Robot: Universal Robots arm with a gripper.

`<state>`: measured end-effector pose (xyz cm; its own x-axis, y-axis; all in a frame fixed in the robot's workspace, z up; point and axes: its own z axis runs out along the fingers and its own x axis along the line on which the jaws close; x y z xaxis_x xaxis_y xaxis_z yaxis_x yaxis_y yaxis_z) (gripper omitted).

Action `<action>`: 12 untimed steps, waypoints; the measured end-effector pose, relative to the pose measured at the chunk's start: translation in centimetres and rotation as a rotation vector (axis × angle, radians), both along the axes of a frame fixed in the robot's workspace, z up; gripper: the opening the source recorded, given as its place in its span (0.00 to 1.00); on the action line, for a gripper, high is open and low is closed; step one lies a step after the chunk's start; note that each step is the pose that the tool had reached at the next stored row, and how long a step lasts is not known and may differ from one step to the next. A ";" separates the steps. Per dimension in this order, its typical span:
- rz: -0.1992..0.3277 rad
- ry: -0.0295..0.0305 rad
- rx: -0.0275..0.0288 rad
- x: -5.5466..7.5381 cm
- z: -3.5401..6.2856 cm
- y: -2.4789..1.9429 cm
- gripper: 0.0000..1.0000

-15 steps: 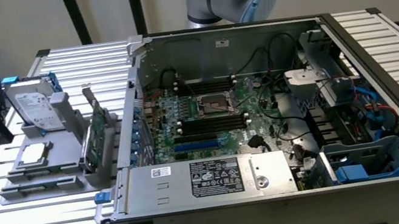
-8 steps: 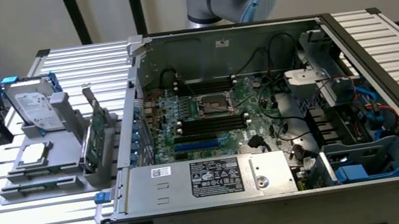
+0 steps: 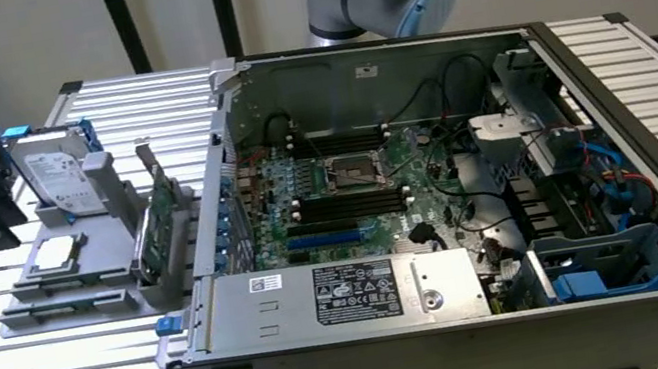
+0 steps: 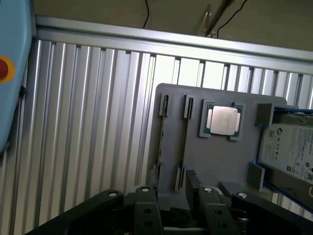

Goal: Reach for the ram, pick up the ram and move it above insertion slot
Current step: 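Pick up the ram and move it above insertion slot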

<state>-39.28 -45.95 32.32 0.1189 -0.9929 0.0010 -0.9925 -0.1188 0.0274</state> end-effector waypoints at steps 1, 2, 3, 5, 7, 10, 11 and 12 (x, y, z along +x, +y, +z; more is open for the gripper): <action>0.000 0.0000 0.0000 0.0 -0.17 -0.01 0.36; 0.000 0.0000 0.0000 0.0 -0.35 -0.02 0.36; 0.000 0.0001 0.0000 0.0 -0.52 -0.03 0.36; 0.000 0.0000 0.0001 0.0 -0.90 -0.07 0.36; 0.000 0.0001 0.0000 0.0 -1.26 -0.11 0.36; 0.000 -0.0001 0.0001 0.0 -1.82 -0.22 0.36; 0.000 -0.0001 0.0001 0.0 -2.00 -0.26 0.36; 0.000 0.0000 0.0001 0.0 -2.18 -0.30 0.36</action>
<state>-39.28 -46.25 30.14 0.1190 -0.9929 0.0009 -0.9925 -0.1190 0.0274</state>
